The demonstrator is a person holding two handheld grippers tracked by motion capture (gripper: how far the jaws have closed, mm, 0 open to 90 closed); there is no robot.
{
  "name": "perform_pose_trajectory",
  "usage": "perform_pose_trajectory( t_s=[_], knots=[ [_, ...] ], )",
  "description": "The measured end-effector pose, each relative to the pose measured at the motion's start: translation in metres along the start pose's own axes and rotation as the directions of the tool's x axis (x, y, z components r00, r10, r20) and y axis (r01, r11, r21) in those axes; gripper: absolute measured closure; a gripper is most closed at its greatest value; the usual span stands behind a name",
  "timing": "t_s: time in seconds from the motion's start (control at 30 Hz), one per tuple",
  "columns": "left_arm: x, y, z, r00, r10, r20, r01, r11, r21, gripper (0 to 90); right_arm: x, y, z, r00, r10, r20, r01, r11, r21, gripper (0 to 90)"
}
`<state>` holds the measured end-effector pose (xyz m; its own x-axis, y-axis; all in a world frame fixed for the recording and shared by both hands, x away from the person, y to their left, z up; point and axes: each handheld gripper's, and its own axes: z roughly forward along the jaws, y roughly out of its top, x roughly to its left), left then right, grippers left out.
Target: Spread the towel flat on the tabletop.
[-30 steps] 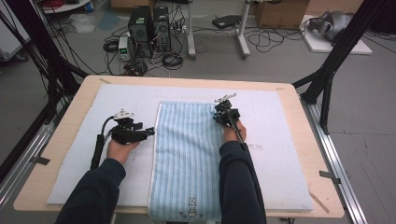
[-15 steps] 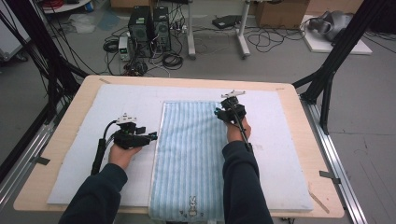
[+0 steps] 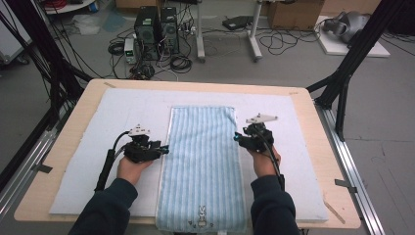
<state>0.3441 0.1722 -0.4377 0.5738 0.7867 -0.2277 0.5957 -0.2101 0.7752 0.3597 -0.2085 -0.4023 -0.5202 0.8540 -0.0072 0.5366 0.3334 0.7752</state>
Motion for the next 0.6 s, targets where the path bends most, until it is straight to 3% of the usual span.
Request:
perform_pose_trajectory(
  t_s=[0.1,0.17,0.2,0.23,0.3,0.37,0.5,0.6],
  knots=[
    [-0.005,-0.003,0.004,0.9996,0.029,-0.006,-0.029,0.999,0.035,64.5,0.01,-0.022,-0.009,0.9998,-0.007,-0.021,0.007,1.0,0.001,58.7],
    [-0.01,-0.007,0.009,0.9965,0.077,-0.032,-0.075,0.9948,0.069,76.0,0.017,-0.034,-0.012,0.9989,-0.006,-0.046,0.006,1.0,0.005,59.0],
    [-0.011,-0.009,0.008,0.994,0.096,-0.052,-0.094,0.9942,0.054,79.3,0.02,-0.039,-0.013,0.998,-0.006,-0.063,0.006,1.0,0.001,59.4],
    [-0.011,-0.012,0.008,0.9962,0.074,-0.046,-0.072,0.9969,0.03,85.9,0.023,-0.042,-0.014,0.9972,-0.012,-0.074,0.012,1.0,0.001,60.0],
    [-0.011,-0.014,0.007,0.996,0.075,-0.05,-0.074,0.9971,0.019,88.2,0.031,-0.049,-0.015,0.996,-0.037,-0.081,0.039,0.999,0.023,60.3],
    [-0.013,-0.014,0.004,0.9933,0.098,-0.061,-0.096,0.9947,0.037,88.6,0.038,-0.054,-0.017,0.9947,-0.047,-0.092,0.05,0.998,0.032,61.5],
    [-0.006,-0.017,0.001,0.9963,0.034,-0.079,-0.033,0.9994,0.009,87.6,0.051,-0.062,-0.023,0.9921,-0.068,-0.106,0.073,0.996,0.044,61.5],
    [-0.005,-0.021,-0.001,0.998,-0.011,-0.062,0.01,0.9997,-0.023,65.5,0.056,-0.065,-0.03,0.9916,-0.091,-0.092,0.094,0.995,0.036,61.2]
  ],
)
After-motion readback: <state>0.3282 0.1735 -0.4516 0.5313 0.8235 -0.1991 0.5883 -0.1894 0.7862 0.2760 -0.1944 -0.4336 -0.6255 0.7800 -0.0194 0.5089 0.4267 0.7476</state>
